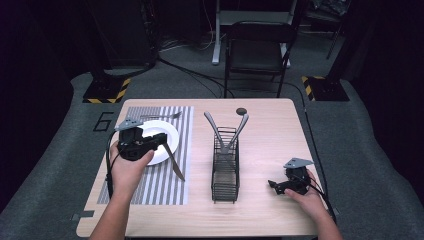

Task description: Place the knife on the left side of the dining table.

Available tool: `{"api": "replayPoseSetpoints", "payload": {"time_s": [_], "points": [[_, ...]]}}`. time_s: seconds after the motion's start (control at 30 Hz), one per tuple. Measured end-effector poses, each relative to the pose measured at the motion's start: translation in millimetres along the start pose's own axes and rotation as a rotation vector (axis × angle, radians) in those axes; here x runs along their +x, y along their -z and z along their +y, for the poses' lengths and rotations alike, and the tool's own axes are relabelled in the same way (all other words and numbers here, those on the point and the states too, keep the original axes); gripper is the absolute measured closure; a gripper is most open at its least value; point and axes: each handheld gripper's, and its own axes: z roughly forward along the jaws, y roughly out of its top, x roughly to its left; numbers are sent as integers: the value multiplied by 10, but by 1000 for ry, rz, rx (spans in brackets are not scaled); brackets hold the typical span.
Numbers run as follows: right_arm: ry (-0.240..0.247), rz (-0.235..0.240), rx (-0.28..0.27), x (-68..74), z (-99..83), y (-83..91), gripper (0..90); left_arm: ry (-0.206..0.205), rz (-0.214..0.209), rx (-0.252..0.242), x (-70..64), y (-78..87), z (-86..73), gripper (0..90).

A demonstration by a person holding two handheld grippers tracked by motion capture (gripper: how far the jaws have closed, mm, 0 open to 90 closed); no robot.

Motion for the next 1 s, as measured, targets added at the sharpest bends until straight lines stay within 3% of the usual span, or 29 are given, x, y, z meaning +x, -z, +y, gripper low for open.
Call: {"api": "replayPoseSetpoints", "payload": {"time_s": [0.53,1.0], "points": [[0,0,0,0,0,0,0,51,39,-29,182,-43,-101,837],[0,0,0,0,0,0,0,101,44,-62,305,-72,-158,837]]}}
